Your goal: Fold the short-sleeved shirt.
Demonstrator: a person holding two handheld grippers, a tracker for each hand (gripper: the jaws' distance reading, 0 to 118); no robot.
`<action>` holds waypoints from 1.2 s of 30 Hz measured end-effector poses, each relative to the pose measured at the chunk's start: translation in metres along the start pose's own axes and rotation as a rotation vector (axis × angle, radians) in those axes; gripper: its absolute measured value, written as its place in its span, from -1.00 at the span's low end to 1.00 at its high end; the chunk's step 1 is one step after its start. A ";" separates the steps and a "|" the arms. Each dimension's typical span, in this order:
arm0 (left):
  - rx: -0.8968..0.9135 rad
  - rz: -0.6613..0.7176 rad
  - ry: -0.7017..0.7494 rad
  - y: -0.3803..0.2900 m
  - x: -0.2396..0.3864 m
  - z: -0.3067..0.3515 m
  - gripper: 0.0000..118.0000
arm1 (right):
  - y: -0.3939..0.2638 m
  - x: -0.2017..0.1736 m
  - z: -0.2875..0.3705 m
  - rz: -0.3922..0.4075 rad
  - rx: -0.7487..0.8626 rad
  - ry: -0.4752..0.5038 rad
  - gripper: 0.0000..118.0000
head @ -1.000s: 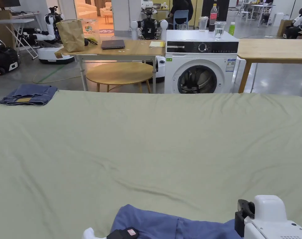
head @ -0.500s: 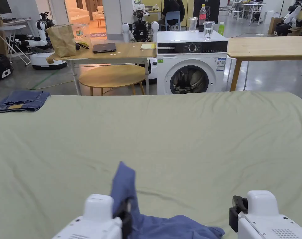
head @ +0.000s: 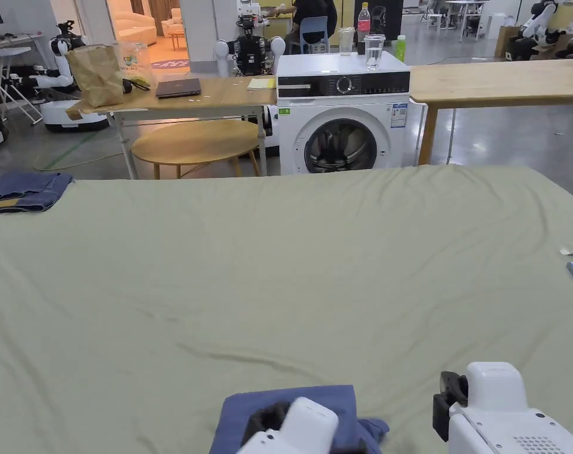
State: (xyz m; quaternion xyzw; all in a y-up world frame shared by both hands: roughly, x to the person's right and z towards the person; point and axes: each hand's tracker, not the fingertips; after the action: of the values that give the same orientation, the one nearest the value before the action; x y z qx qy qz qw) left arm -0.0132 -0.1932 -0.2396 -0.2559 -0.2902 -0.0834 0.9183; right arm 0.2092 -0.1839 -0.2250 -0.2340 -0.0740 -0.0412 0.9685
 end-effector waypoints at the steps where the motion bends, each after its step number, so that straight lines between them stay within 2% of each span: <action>1: 0.013 0.053 0.017 0.007 -0.008 0.011 0.63 | 0.000 0.001 0.000 -0.004 -0.003 0.005 -1.00; 4: 0.049 0.239 -0.003 0.021 -0.043 0.034 0.66 | -0.002 0.001 -0.001 -0.012 -0.008 0.016 -1.00; 6: -0.024 0.363 -0.001 0.018 -0.065 0.024 0.66 | -0.003 -0.001 -0.002 -0.015 -0.015 0.031 -1.00; 7: -0.065 0.404 -0.014 0.012 -0.074 0.017 0.57 | -0.004 -0.002 -0.003 -0.016 -0.018 0.037 -1.00; 8: -0.097 0.423 -0.031 0.005 -0.080 0.009 0.32 | -0.004 -0.004 -0.003 -0.016 -0.019 0.039 -1.00; 10: -0.147 0.446 -0.095 -0.007 -0.075 -0.007 -0.56 | -0.007 -0.006 -0.005 -0.016 -0.024 0.052 -1.00; 11: -0.178 0.435 -0.112 -0.011 -0.068 -0.014 -0.63 | -0.007 -0.008 -0.006 -0.014 -0.027 0.056 -1.00; 14: -0.236 0.414 -0.257 -0.026 -0.040 -0.032 -0.66 | -0.009 -0.010 -0.007 -0.005 -0.039 0.063 -1.00; 17: -0.291 0.334 -0.257 -0.038 -0.014 -0.044 -0.66 | -0.009 -0.011 -0.006 0.008 -0.048 0.071 -1.00; 20: -0.258 0.353 -0.227 -0.042 -0.014 -0.043 -0.66 | -0.010 -0.015 -0.006 0.028 -0.068 0.092 -1.00; 22: -0.215 0.425 -0.242 -0.036 -0.031 -0.027 -0.66 | -0.010 -0.024 -0.007 0.037 -0.090 0.139 -1.00; 24: -0.169 0.417 -0.227 -0.030 -0.045 -0.008 -0.66 | -0.013 -0.036 -0.011 0.049 -0.113 0.196 -1.00; 27: -0.107 0.463 -0.202 -0.026 -0.078 0.021 -0.66 | -0.025 -0.056 -0.024 0.000 -0.181 0.305 -1.00; 28: -0.090 0.503 -0.198 -0.027 -0.091 0.028 -0.63 | -0.031 -0.061 -0.030 -0.026 -0.201 0.334 -1.00; 29: -0.077 0.536 -0.193 -0.030 -0.103 0.035 -0.43 | -0.036 -0.064 -0.034 -0.049 -0.224 0.365 -1.00; 30: -0.058 0.569 -0.195 -0.034 -0.117 0.041 0.00 | -0.042 -0.066 -0.039 -0.084 -0.252 0.404 -1.00; 31: -0.061 0.591 -0.191 -0.040 -0.130 0.044 0.67 | -0.048 -0.065 -0.044 -0.121 -0.277 0.434 -1.00; 32: -0.073 0.620 -0.185 -0.046 -0.140 0.045 0.90 | -0.053 -0.064 -0.047 -0.152 -0.303 0.454 -1.00; 33: -0.065 0.666 -0.182 -0.055 -0.153 0.048 0.94 | -0.058 -0.061 -0.051 -0.171 -0.333 0.459 -1.00; 36: -0.103 0.860 -0.218 -0.079 -0.187 0.037 0.94 | -0.070 -0.055 -0.059 -0.127 -0.396 0.356 -1.00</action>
State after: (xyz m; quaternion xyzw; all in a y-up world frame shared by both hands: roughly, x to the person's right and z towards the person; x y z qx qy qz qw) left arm -0.2080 -0.2403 -0.2881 -0.4061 -0.2482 0.3192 0.8195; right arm 0.1545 -0.2701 -0.2543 -0.4029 0.0922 -0.1561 0.8971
